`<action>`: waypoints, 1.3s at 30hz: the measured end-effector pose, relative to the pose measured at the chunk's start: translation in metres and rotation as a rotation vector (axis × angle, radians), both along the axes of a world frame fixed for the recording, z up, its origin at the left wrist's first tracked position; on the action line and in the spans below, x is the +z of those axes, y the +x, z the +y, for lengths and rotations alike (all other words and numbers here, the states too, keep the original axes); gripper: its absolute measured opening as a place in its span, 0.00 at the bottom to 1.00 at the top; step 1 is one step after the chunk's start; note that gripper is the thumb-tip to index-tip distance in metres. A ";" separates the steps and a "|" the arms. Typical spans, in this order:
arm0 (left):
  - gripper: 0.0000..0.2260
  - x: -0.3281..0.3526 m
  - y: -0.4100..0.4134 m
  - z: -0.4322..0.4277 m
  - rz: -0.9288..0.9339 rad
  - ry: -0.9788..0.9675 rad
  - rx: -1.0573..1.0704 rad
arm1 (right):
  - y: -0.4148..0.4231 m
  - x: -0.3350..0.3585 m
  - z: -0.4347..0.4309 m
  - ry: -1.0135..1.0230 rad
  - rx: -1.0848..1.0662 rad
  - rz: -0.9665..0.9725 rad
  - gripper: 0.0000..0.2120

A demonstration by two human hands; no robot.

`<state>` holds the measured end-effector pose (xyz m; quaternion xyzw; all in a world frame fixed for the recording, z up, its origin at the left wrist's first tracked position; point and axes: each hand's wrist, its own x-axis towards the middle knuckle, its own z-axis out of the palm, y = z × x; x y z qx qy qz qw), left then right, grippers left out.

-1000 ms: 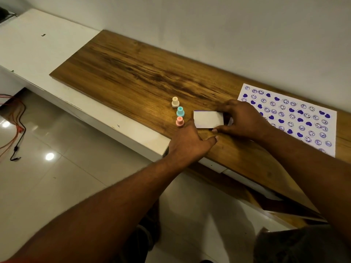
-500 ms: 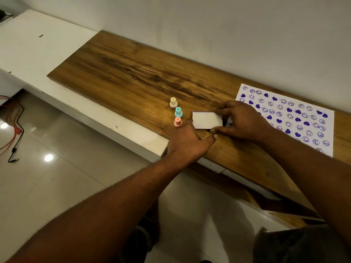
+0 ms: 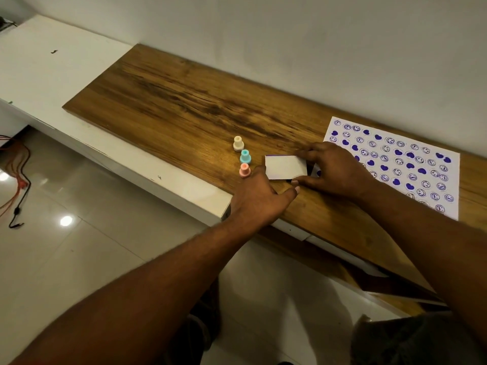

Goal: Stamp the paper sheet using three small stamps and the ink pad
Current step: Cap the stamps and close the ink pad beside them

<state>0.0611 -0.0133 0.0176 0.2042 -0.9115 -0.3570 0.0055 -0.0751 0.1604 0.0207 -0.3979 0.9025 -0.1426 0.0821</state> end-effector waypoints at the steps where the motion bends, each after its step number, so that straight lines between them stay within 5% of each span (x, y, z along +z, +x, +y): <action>1: 0.36 0.000 0.000 0.001 0.002 -0.003 -0.001 | 0.001 0.001 0.001 -0.009 -0.014 -0.009 0.39; 29: 0.38 -0.009 -0.007 0.004 0.015 -0.011 0.026 | -0.006 0.005 0.019 -0.025 -0.071 -0.026 0.35; 39: 0.37 -0.010 -0.006 0.003 0.061 0.014 0.034 | -0.007 0.000 0.004 0.027 -0.022 -0.019 0.47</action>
